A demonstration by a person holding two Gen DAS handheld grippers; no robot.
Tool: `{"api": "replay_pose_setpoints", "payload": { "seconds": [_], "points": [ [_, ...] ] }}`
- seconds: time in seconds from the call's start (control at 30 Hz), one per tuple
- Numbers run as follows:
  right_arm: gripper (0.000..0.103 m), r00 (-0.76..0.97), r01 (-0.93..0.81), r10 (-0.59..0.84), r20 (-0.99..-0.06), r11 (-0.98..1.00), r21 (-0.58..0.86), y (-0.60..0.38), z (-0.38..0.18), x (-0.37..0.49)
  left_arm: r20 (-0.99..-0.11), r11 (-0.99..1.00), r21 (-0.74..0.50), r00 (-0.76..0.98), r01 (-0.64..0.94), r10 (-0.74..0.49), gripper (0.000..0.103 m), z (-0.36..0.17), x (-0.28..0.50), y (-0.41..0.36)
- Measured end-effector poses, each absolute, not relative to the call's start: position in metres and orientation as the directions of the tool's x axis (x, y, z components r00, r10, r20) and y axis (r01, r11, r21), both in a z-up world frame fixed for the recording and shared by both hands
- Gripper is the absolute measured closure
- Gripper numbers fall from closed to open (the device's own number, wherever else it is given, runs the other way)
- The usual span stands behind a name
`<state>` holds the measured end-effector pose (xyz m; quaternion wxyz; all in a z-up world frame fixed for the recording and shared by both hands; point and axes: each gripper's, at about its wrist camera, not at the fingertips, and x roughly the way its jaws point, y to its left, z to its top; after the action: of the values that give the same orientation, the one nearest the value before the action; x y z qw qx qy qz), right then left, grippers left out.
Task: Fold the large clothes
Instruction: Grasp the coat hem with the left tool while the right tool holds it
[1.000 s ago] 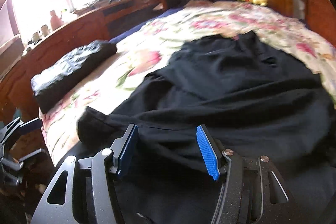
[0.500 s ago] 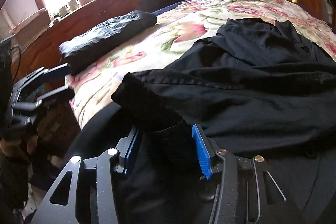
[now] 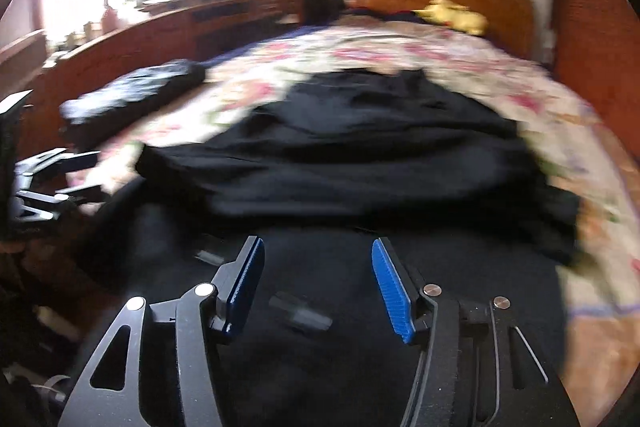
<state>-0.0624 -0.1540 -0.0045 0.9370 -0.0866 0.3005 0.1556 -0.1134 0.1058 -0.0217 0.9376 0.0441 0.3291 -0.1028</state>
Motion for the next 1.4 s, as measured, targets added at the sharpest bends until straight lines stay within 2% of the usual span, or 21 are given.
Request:
{"api": "replay_pose_setpoints", "payload": {
  "seconds": [0.13, 0.2, 0.27, 0.5, 0.73, 0.77, 0.8, 0.83, 0.9, 0.93, 0.97, 1.1, 1.23, 1.4],
  "points": [
    [0.044, 0.79, -0.184, 0.115, -0.602, 0.982, -0.053, -0.225, -0.013, -0.068, -0.64, 0.972, -0.01, 0.745, 0.234, -0.186, 0.034, -0.032, -0.111, 0.104],
    [0.044, 0.786, -0.127, 0.071, -0.614, 0.991, -0.048, -0.252, -0.018, -0.072, -0.648, 0.971, -0.027, 0.735, 0.237, -0.198, 0.044, -0.037, -0.11, 0.105],
    [0.044, 0.777, -0.079, 0.035, -0.629, 0.996, -0.043, -0.274, -0.025, -0.074, -0.656, 0.971, -0.032, 0.728, 0.236, -0.198, 0.049, -0.042, -0.111, 0.105],
    [0.044, 0.744, -0.08, 0.051, -0.666, 0.997, -0.012, -0.288, -0.053, -0.084, -0.668, 0.973, -0.029, 0.72, 0.229, -0.189, 0.062, -0.048, -0.118, 0.109],
    [0.044, 0.722, -0.155, 0.091, -0.686, 0.987, -0.033, -0.295, -0.055, -0.107, -0.672, 0.973, -0.025, 0.716, 0.231, -0.187, 0.062, -0.052, -0.125, 0.112],
    [0.044, 0.72, -0.163, 0.093, -0.688, 0.986, -0.037, -0.295, -0.057, -0.107, -0.672, 0.973, -0.025, 0.716, 0.231, -0.188, 0.066, -0.052, -0.125, 0.112],
    [0.046, 0.72, -0.166, 0.099, -0.687, 0.986, -0.033, -0.295, -0.057, -0.107, -0.674, 0.972, -0.032, 0.713, 0.235, -0.194, 0.075, -0.052, -0.125, 0.111],
    [0.054, 0.718, -0.177, 0.114, -0.687, 0.984, -0.022, -0.296, -0.057, -0.105, -0.675, 0.972, -0.031, 0.713, 0.234, -0.193, 0.078, -0.052, -0.124, 0.11],
    [0.076, 0.722, -0.192, 0.128, -0.68, 0.981, -0.019, -0.295, -0.055, -0.107, -0.678, 0.969, -0.035, 0.706, 0.244, -0.202, 0.089, -0.051, -0.124, 0.109],
    [0.092, 0.724, -0.203, 0.141, -0.676, 0.979, -0.013, -0.295, -0.055, -0.109, -0.678, 0.969, -0.031, 0.707, 0.245, -0.2, 0.092, -0.05, -0.125, 0.108],
    [0.097, 0.724, -0.211, 0.152, -0.673, 0.978, -0.006, -0.297, -0.053, -0.116, -0.677, 0.968, -0.03, 0.707, 0.249, -0.203, 0.096, -0.048, -0.126, 0.108],
    [0.099, 0.768, -0.197, 0.148, -0.623, 0.98, -0.01, -0.297, -0.043, -0.13, -0.652, 0.966, -0.005, 0.732, 0.257, -0.199, 0.099, -0.035, -0.133, 0.103],
    [0.1, 0.829, -0.201, 0.181, -0.529, 0.979, 0.022, -0.305, -0.013, -0.149, -0.587, 0.964, 0.011, 0.782, 0.265, -0.209, 0.099, -0.006, -0.146, 0.098],
    [0.1, 0.875, -0.233, 0.208, -0.438, 0.972, -0.005, -0.303, 0.028, -0.173, -0.503, 0.957, 0.023, 0.83, 0.289, -0.239, 0.099, 0.036, -0.162, 0.093]
  ]
}}
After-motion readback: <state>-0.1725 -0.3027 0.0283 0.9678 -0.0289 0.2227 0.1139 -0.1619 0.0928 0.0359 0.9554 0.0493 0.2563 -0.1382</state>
